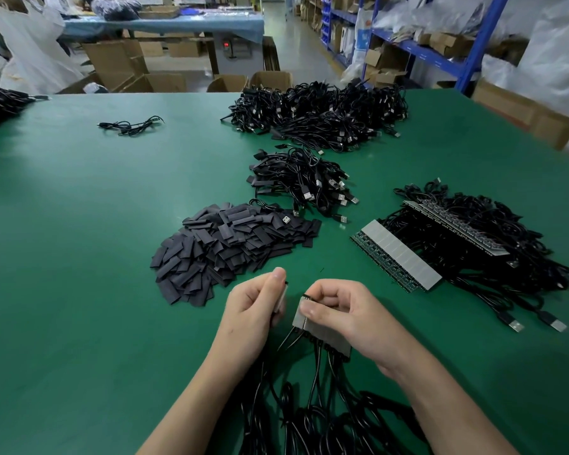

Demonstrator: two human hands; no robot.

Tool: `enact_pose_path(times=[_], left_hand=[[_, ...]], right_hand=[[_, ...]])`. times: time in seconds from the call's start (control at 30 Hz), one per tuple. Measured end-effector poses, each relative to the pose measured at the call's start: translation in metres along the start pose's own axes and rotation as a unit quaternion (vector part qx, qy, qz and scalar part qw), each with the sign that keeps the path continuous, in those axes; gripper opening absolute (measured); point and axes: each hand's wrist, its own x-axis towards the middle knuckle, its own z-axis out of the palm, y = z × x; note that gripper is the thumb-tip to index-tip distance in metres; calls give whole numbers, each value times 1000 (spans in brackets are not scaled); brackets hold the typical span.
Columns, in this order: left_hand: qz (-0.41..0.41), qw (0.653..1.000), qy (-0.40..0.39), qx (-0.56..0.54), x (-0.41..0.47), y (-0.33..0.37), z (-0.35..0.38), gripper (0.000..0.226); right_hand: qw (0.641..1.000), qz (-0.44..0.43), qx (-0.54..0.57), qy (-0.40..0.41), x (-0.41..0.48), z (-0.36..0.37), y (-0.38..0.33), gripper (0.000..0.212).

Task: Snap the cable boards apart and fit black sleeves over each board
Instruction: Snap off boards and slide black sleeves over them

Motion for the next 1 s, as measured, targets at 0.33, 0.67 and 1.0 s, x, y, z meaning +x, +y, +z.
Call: enact_pose_path(times=[0.33, 0.67, 1.0], left_hand=[[27, 978, 207, -27, 8, 5, -30, 55], [214, 937, 274, -8, 15, 95, -73, 52], [254, 929, -19, 267, 22, 116, 18, 43]], right_hand=[[933, 11, -340, 120, 2, 1, 11, 21], [892, -57, -428, 132, 3, 4, 8, 37], [970, -183, 152, 42, -11, 9, -23, 47]])
